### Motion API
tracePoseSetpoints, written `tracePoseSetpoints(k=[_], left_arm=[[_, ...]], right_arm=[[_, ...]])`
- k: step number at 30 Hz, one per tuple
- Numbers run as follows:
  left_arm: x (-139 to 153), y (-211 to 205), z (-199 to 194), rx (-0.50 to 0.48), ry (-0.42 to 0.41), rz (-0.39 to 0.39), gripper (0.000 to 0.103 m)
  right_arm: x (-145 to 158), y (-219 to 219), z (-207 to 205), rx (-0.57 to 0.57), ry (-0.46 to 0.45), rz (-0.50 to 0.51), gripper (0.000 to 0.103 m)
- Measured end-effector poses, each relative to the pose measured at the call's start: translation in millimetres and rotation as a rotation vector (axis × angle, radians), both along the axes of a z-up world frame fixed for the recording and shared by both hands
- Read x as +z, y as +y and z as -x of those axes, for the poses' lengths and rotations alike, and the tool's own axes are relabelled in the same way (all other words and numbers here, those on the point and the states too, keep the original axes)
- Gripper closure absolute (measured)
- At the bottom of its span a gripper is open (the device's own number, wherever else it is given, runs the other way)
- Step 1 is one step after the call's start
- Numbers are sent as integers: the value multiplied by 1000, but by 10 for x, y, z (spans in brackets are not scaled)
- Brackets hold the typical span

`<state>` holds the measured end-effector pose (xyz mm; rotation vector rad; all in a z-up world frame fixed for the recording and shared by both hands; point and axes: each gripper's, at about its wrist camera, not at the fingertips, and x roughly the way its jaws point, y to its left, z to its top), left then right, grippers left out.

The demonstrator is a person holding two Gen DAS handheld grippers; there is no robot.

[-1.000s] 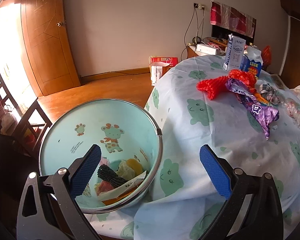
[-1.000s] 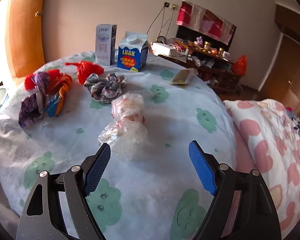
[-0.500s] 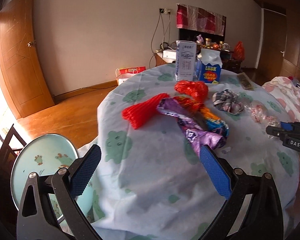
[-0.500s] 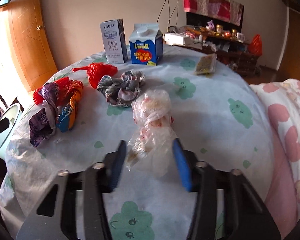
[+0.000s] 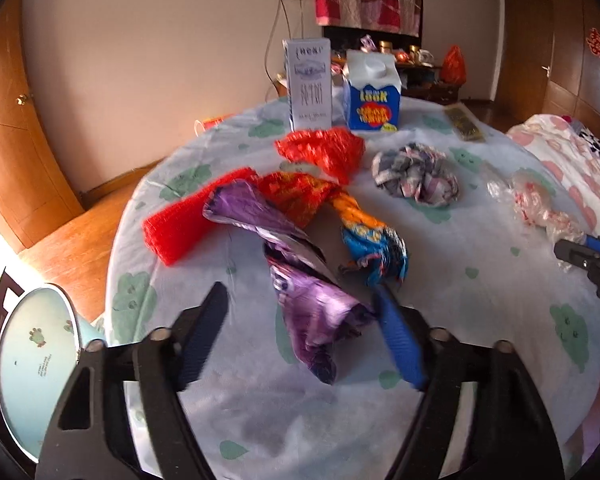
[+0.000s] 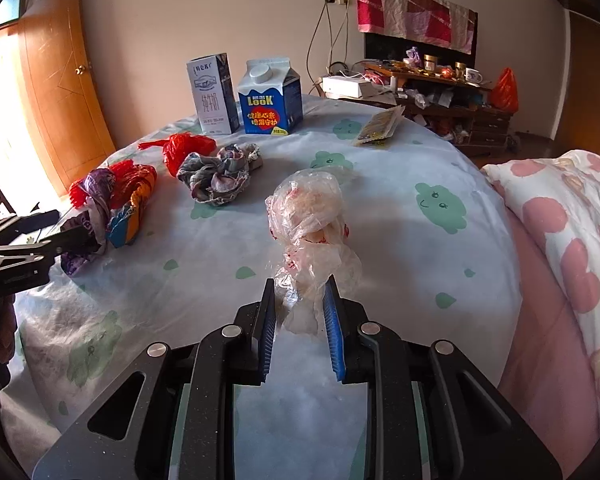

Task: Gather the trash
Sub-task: 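Grasp the purple foil wrapper with the left tool while the right tool grasps the clear plastic bag, then carry the purple wrapper and clear bag over the blue bin with both tools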

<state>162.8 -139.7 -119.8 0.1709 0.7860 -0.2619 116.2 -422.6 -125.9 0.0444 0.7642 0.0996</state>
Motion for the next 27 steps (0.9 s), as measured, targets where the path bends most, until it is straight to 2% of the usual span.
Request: tracePoseSetpoints(k=[1, 2, 3, 4, 13, 23, 27], left_arm=[[-28, 23, -9, -17, 25, 14, 59], [-46, 42, -13, -25, 45, 22, 74], [-47, 79, 2, -25, 47, 28, 75], [-39, 97, 23, -35, 37, 28, 85], [213, 422, 378, -64, -50, 6, 86], [408, 980, 660, 20, -126, -19, 86], [414, 1187, 682, 62, -127, -15, 86]], right_arm=[[-4, 18, 7, 11, -4, -7, 79], [-2, 28, 23, 16, -8, -8, 79], [-1, 48, 30, 22, -12, -6, 79], [7, 83, 42, 30, -20, -3, 79], [192, 337, 133, 79, -95, 25, 81], [386, 798, 146, 182, -162, 34, 81], [426, 992, 90, 219, -176, 44, 81]])
